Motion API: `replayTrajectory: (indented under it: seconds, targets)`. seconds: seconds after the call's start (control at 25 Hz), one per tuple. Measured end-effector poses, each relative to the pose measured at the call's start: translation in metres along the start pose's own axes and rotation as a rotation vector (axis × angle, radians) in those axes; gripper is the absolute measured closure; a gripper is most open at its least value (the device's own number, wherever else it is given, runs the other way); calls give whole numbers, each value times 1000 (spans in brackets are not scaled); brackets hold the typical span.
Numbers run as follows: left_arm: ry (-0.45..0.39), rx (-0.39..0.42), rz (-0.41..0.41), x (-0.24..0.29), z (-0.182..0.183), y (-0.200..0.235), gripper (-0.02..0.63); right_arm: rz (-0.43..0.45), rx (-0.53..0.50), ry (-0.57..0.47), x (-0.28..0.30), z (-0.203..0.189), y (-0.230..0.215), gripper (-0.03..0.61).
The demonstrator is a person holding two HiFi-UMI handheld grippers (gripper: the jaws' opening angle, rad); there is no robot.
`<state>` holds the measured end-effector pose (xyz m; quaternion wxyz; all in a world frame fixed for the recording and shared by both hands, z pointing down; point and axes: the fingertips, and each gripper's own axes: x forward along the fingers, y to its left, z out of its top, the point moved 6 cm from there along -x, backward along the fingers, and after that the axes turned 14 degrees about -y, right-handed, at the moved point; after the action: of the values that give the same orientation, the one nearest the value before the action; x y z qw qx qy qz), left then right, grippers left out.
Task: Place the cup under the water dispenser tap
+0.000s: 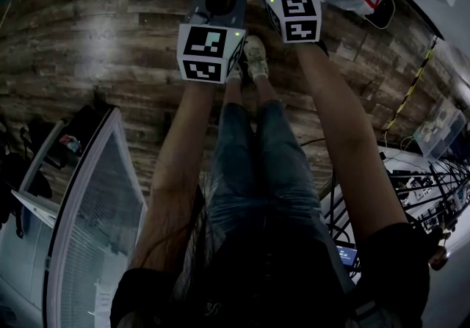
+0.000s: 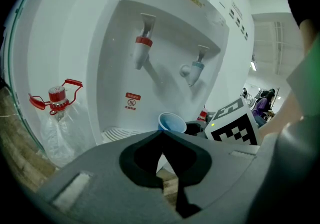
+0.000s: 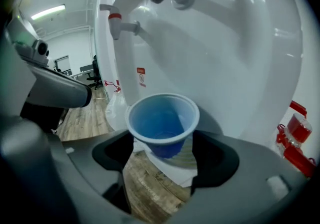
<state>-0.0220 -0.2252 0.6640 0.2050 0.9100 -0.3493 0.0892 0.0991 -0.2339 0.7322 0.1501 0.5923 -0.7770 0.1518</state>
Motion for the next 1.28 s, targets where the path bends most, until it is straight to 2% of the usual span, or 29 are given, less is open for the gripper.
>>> replayTrajectory:
  seconds: [0.56, 1.04, 1.28]
  targets:
    - [18, 16, -40, -10, 14, -16, 613, -29, 110, 16, -35, 9, 5, 218]
    - [16, 30, -51, -29, 52, -39, 612, 6, 202, -91, -83, 74, 21, 222]
    - [-19, 53, -65, -38, 85, -50, 612, 13, 202, -165, -102, 114, 25, 311]
